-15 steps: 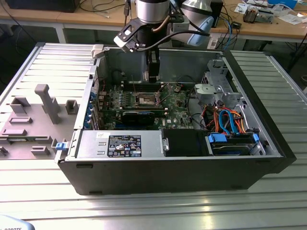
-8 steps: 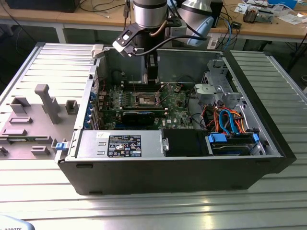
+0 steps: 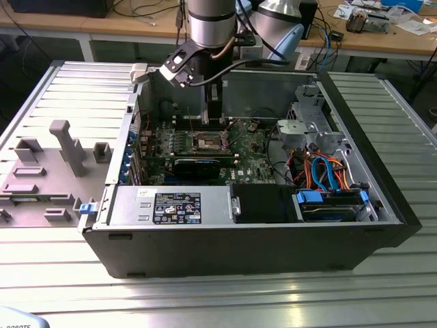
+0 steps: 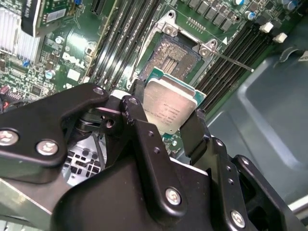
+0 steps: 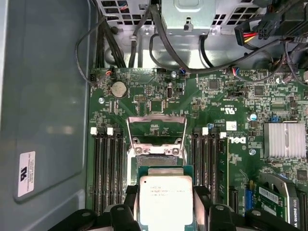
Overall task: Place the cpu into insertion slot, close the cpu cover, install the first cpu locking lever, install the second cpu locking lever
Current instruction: 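Place the cpu into insertion slot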
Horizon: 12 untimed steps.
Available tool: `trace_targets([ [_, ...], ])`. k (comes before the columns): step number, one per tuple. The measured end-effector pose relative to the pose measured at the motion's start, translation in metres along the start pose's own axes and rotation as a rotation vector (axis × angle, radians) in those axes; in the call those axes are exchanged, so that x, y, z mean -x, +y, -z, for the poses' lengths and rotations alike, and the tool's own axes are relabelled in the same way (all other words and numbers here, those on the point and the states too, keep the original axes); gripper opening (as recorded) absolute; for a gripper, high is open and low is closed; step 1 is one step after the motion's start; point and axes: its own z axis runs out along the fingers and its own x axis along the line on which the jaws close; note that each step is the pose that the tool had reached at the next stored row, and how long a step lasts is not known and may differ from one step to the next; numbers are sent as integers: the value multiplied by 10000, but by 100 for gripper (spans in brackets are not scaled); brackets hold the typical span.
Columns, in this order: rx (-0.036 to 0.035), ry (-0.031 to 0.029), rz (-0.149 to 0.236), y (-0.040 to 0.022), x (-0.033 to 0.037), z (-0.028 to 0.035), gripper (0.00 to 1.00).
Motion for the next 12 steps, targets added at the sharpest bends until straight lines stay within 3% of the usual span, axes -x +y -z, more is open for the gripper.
trace_targets([
  [7,132,-2,3,-30,-12,-86,54],
  [12,135,-2,6,-52,-23,-248,54],
])
